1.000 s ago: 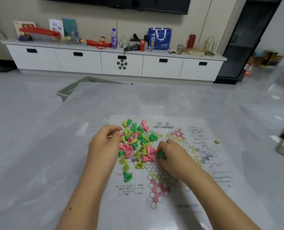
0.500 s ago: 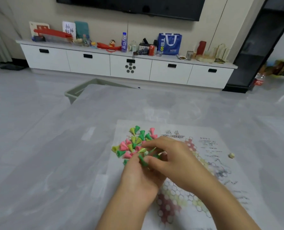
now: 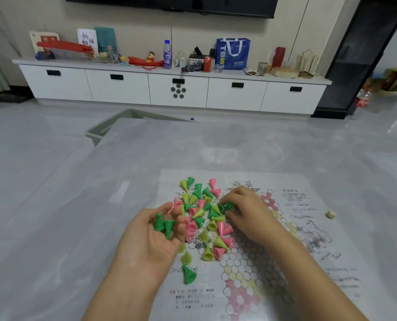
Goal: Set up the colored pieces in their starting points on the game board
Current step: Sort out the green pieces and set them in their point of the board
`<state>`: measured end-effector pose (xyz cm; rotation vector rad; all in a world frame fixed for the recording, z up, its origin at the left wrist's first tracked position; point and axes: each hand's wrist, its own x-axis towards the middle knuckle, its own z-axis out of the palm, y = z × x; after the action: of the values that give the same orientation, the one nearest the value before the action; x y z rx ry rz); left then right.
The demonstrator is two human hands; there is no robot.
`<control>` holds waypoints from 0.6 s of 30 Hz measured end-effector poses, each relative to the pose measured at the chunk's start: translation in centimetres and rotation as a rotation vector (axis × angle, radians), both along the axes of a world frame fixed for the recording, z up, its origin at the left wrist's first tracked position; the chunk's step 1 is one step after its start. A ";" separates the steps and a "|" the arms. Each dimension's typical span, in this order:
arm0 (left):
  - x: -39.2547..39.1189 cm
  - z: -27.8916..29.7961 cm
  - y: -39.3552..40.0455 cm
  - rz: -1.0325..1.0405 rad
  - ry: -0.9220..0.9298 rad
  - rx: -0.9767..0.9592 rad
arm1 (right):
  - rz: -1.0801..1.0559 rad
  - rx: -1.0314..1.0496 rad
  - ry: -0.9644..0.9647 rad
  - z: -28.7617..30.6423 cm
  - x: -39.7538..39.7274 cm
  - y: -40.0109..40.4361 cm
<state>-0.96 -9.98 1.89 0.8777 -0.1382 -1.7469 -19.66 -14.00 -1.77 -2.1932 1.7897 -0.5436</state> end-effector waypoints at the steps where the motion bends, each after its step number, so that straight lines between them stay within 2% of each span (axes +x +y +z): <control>1: 0.1 0.0 0.0 0.004 0.005 -0.005 | 0.005 -0.020 -0.005 -0.1 0.0 0.0; 6: -0.3 0.0 0.1 0.011 0.020 0.007 | -0.038 -0.056 -0.026 -0.2 -0.1 0.5; 12: -2.7 -0.1 0.9 -0.047 -0.002 -0.016 | -0.104 -0.138 -0.195 3.7 -0.9 3.6; 15: -5.2 0.1 1.7 -0.129 -0.020 -0.063 | 0.003 -0.182 -0.152 5.9 -0.1 6.1; 18: -7.2 0.4 2.5 -0.213 0.040 -0.098 | 0.080 -0.136 -0.046 6.5 0.6 8.1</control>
<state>-8.20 -7.50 2.27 0.7783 -0.2970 -1.9369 -19.04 -5.95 4.69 -2.3103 1.6785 -0.7115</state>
